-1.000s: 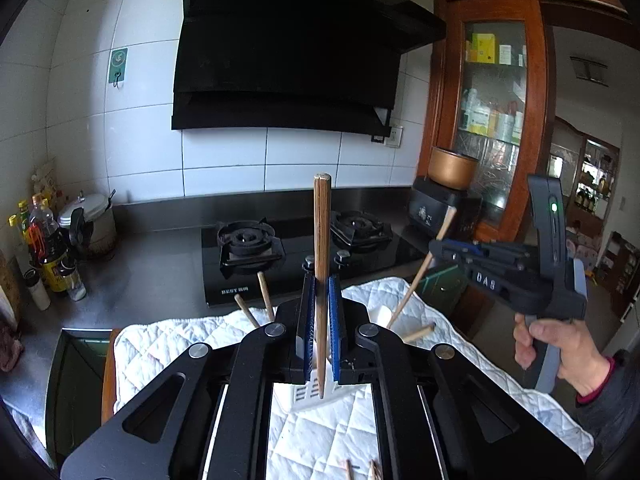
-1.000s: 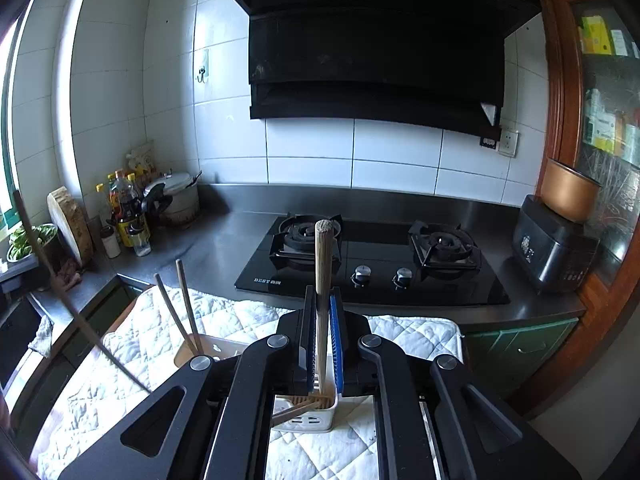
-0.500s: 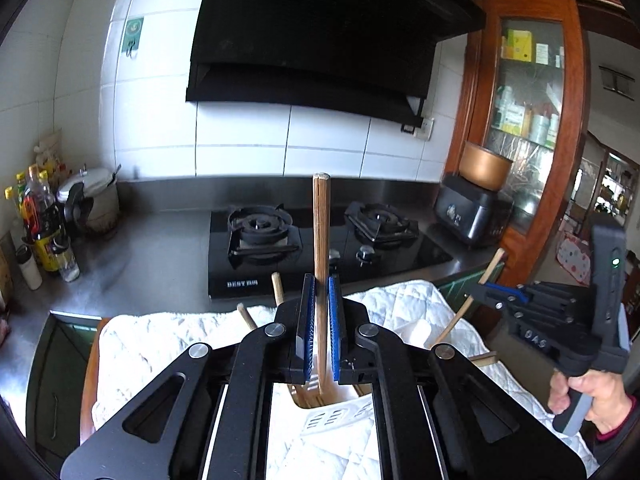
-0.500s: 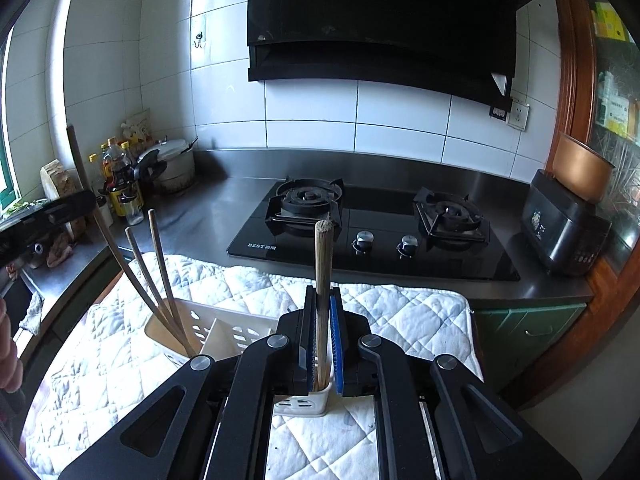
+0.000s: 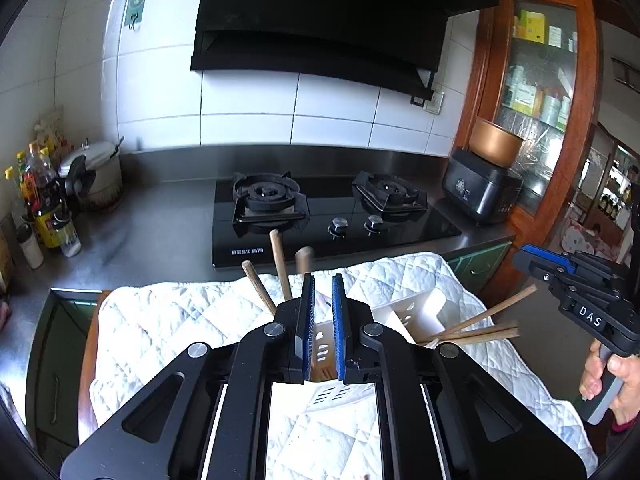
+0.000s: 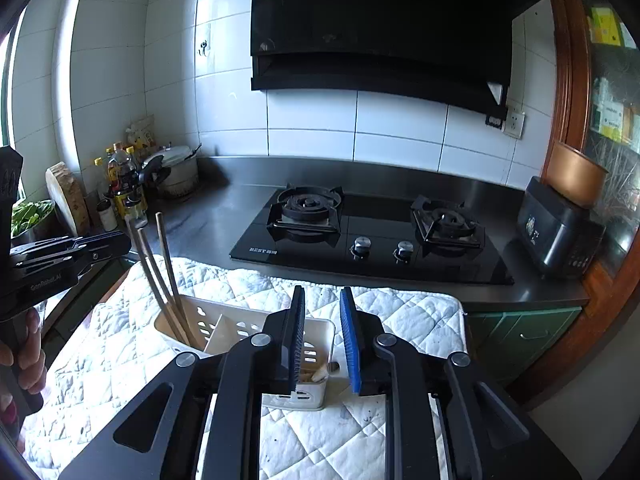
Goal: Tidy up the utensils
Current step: 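Lower the chopsticks into the white holder and open both grippers, then move both grippers down to the remaining chopsticks on the quilt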
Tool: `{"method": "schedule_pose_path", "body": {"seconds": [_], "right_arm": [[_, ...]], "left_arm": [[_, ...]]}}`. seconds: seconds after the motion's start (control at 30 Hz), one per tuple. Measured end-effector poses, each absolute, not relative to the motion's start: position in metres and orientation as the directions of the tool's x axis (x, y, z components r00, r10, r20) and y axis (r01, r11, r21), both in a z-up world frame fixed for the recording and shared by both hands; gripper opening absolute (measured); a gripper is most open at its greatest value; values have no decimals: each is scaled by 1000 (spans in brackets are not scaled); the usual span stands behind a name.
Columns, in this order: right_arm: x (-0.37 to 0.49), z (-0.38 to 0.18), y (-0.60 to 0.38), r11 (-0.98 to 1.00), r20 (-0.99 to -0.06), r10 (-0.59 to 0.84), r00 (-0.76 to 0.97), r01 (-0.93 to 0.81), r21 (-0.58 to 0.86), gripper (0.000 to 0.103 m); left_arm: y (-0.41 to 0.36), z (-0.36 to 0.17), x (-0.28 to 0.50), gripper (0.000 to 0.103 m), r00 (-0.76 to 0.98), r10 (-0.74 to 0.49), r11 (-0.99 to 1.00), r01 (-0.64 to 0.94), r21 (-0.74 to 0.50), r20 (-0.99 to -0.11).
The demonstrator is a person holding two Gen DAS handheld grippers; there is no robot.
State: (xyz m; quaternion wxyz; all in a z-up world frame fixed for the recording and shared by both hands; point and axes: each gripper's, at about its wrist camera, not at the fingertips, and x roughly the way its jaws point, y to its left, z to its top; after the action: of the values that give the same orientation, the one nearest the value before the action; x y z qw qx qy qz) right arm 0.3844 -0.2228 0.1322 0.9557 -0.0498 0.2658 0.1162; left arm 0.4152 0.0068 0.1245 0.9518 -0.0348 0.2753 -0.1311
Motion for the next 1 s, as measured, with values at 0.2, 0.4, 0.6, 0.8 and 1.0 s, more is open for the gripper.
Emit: {"method": "schedule_pose_path", "body": {"seconds": [0.2,0.4,0.6,0.8,1.0], "right_arm": [[333,144,-229,966,-488,219,845,-259,-16,28],[270,119,-225,959,-530,252,810,-283,25,31],[210,71,-212,947,-594,284,752,-316,53,31],[160,13,-194,945,-665,282,691,-320,68,31],[124,-40,-171,941,-723,284,630,-329,83,29]], "left_arm": [[17,147,368,9,841,-273,962,230,-147,-467],[33,140,302,9,842,-270,962,219,-161,-468],[47,109,242,9,821,-265,964,216,-154,-505],[59,71,196,9,803,-235,972,185,-145,-547],[72,32,162,9,778,-221,975,153,-163,-588]]}}
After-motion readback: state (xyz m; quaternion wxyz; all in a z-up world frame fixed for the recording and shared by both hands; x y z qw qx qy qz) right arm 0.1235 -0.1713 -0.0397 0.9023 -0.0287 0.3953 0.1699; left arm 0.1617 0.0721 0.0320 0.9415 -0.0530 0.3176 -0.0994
